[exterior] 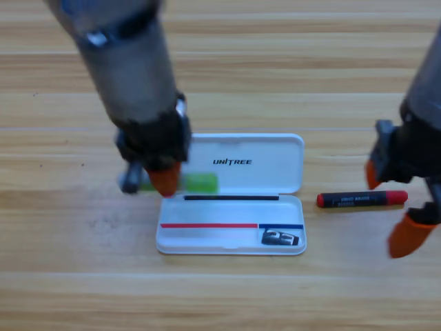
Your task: Clean up eraser and pencils
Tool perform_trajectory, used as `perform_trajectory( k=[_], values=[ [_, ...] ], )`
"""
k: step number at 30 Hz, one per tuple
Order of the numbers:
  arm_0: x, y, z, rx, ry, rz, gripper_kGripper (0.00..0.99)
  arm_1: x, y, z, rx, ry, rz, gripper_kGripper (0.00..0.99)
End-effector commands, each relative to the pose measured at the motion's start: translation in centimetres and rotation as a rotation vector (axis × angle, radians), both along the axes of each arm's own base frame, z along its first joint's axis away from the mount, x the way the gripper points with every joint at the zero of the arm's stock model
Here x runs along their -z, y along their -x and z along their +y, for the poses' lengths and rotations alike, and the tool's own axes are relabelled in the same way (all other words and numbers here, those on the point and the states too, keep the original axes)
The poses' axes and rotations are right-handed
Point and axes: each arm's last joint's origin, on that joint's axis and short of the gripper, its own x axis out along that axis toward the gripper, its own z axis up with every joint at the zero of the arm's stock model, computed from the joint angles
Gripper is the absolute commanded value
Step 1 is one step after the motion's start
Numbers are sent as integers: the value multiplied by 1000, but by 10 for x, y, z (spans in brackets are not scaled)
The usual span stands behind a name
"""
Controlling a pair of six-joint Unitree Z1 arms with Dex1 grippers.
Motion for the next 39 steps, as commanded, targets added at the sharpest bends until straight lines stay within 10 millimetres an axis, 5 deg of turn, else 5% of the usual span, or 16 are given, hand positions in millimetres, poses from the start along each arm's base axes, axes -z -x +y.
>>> perform_trajectory(
  k=[1, 10, 22, 32, 35, 39],
  values=[
    [48, 9, -37, 59, -58, 72, 0, 47, -54, -26, 30, 135, 36, 986],
    [79, -3, -56, 63, -80, 94, 0, 95, -112, -7, -80, 179, 43, 976],
    [102, -28, -62, 35, -90, 123, 0, 127, -130, 5, -169, 173, 76, 946],
    [114, -41, -56, -5, -100, 138, 0, 145, -139, 9, -162, 158, 60, 810],
    [113, -45, -54, -23, -92, 140, 0, 147, -140, 9, -162, 149, 64, 661],
    [111, -49, -52, -50, -77, 144, 0, 149, -138, 9, -162, 145, 77, 6]
  ],
)
